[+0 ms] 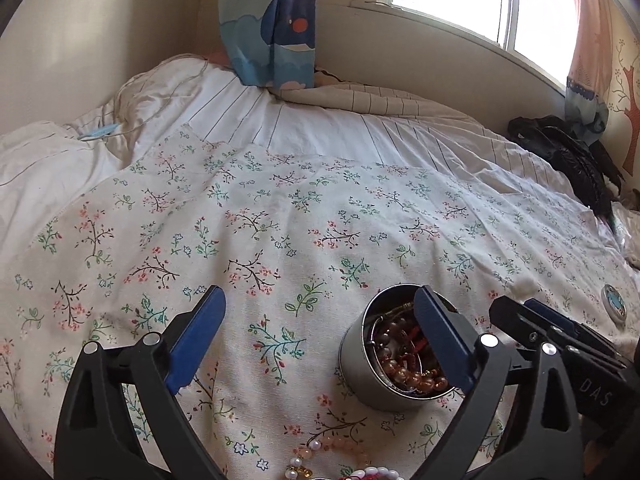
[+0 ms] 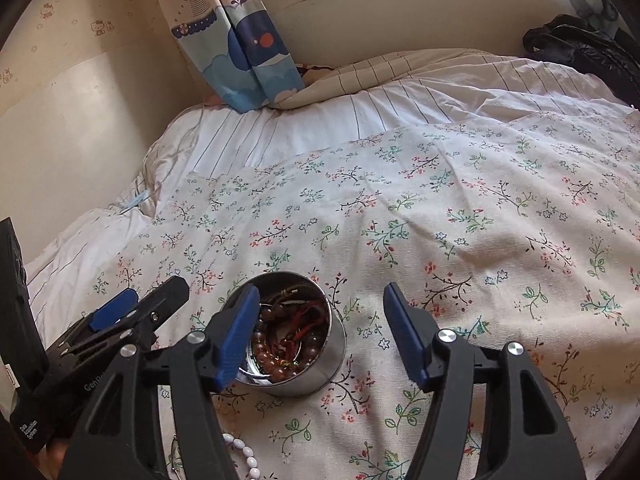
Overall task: Organize jewelry
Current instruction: 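Move the left gripper back to the bracelets beside the tin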
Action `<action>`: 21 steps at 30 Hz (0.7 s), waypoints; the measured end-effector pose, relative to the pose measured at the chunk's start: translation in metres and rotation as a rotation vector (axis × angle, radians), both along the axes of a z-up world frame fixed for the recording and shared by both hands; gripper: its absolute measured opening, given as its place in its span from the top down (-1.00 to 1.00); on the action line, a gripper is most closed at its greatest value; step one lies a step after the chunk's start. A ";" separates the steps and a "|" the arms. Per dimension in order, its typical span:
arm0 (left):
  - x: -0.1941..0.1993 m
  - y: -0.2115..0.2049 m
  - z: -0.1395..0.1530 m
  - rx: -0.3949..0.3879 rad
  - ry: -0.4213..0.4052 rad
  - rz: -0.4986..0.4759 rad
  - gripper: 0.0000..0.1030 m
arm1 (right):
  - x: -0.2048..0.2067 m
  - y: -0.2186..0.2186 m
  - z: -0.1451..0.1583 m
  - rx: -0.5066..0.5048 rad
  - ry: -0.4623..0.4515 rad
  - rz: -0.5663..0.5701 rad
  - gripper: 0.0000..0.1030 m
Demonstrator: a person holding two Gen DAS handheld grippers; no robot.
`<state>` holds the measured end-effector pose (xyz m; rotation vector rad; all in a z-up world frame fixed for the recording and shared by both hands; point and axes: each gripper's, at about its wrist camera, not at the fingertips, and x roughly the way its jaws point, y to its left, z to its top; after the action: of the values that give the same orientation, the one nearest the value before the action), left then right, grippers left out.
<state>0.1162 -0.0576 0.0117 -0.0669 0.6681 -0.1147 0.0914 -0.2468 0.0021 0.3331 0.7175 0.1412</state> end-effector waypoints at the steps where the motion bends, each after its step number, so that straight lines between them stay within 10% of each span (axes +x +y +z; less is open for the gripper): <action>1: 0.000 0.000 0.000 0.004 -0.001 0.000 -0.79 | 0.000 0.000 0.000 -0.001 0.000 -0.001 -0.22; 21: -0.001 -0.001 -0.003 0.033 0.002 0.006 -0.81 | 0.000 0.000 -0.004 -0.007 0.013 -0.001 -0.32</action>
<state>0.1157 -0.0589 0.0092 -0.0376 0.6714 -0.0979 0.0916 -0.2464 -0.0020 0.3281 0.7301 0.1353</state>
